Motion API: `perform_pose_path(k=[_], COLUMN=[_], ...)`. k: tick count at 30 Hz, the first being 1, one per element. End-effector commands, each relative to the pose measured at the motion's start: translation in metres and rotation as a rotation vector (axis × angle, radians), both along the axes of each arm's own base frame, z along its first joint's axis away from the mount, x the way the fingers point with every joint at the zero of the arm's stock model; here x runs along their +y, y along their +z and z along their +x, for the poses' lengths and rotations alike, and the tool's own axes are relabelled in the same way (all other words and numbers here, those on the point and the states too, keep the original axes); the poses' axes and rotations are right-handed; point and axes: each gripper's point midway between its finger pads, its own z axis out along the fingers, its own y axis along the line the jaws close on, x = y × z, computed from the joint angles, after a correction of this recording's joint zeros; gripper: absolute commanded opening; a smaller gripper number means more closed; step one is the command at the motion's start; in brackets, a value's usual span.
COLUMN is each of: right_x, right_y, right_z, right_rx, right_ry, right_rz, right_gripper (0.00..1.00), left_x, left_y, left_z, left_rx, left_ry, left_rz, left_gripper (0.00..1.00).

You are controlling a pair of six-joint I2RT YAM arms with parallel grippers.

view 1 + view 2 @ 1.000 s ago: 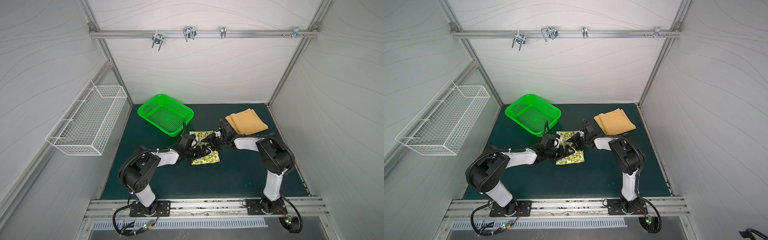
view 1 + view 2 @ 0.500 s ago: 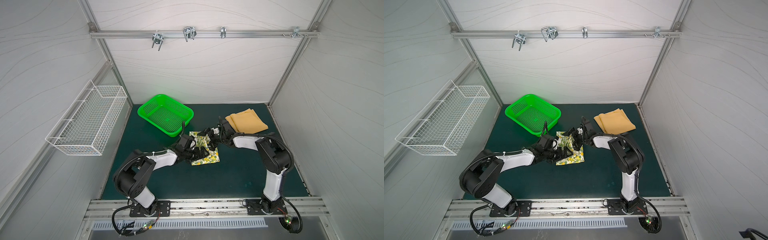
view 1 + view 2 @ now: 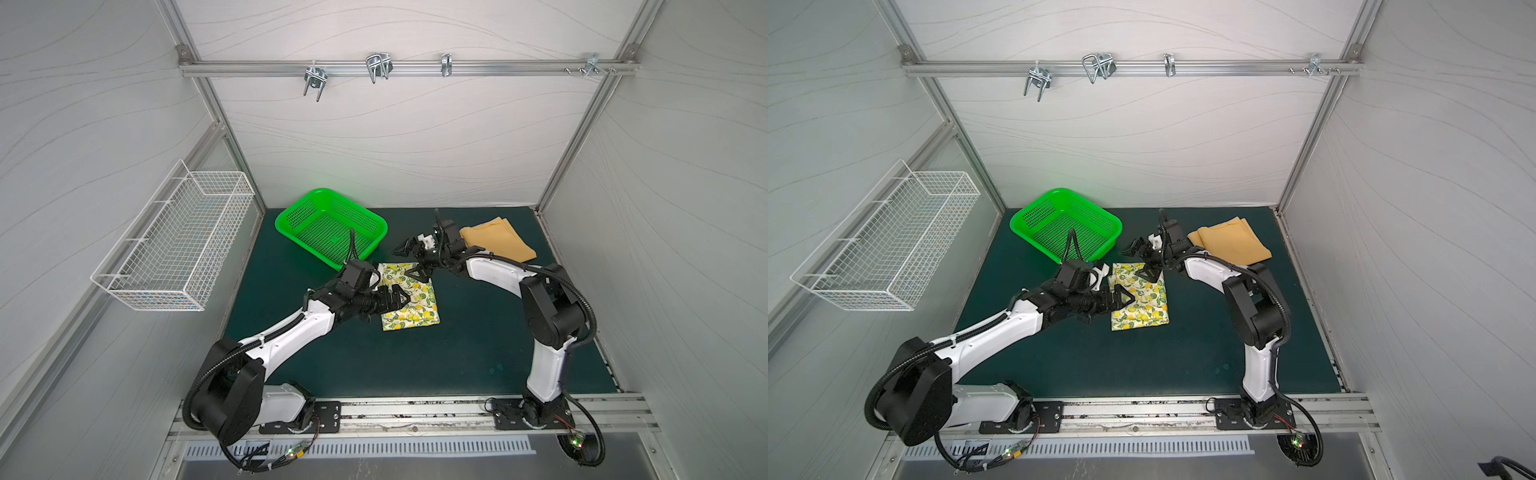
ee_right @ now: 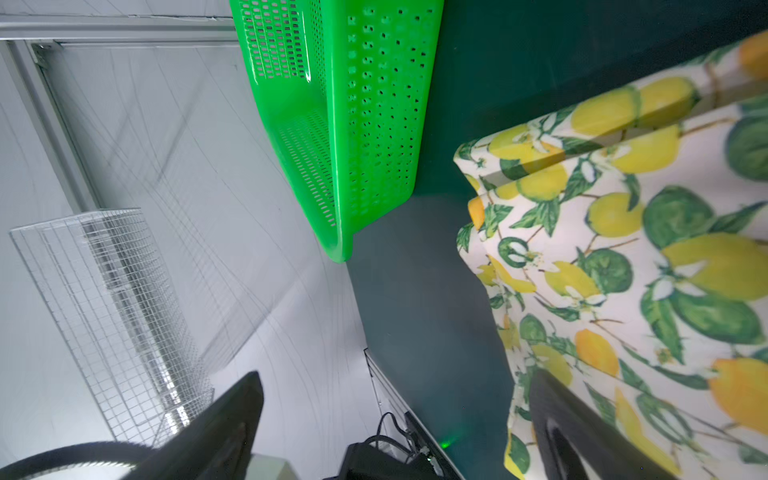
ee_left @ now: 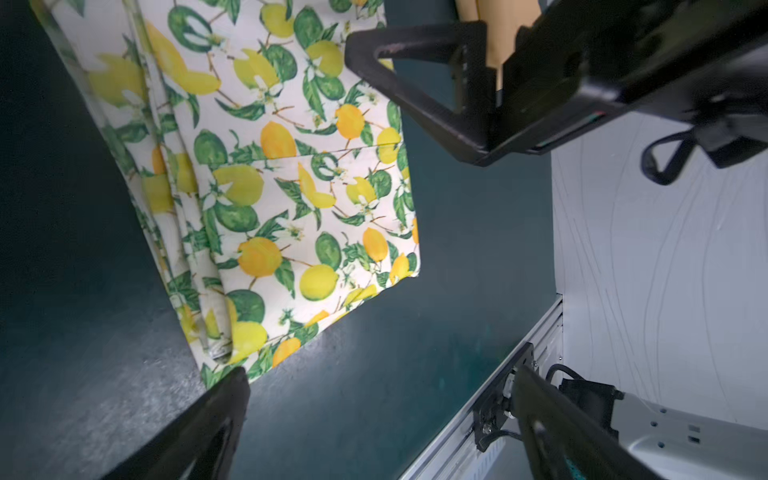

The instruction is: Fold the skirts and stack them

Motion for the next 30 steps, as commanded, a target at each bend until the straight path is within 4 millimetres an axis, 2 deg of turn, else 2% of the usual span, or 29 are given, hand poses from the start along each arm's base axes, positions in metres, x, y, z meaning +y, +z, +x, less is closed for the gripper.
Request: perform_pose_path(k=[1, 7, 13, 17, 22, 30], right_x=[-0.016, -0.030, -0.030, -0.028, -0.037, -0.051], right_y=[-0.015, -0.031, -0.039, -0.052, -0.071, -0.092], right_z=[0.003, 0.020, 0.036, 0.045, 0.049, 0.040], right_rx=[0.013, 0.008, 0.015, 0.042, 0.073, 0.105], right_ry=[0.027, 0.028, 0.036, 0.031, 0.009, -0.017], right_rz=[-0.059, -0.083, -0.050, -0.033, -0.036, -0.031], right_gripper=[0.99, 0.99, 0.99, 0.99, 0.99, 0.99], left_x=[0.001, -0.018, -0.036, -0.040, -0.042, -0.031], left_y=[0.021, 0.024, 0.009, -0.010, -0.043, -0.081], left_z=[0.008, 0.022, 0.029, 0.030, 0.018, -0.003], left_rx=[-0.044, -0.022, 0.010, 0.046, 0.108, 0.169], left_ry=[0.005, 0.006, 0.018, 0.035, 0.046, 0.062], left_rz=[0.012, -0.067, -0.109, -0.124, -0.119, -0.070], left_gripper=[0.99, 0.99, 0.99, 0.99, 0.99, 0.99])
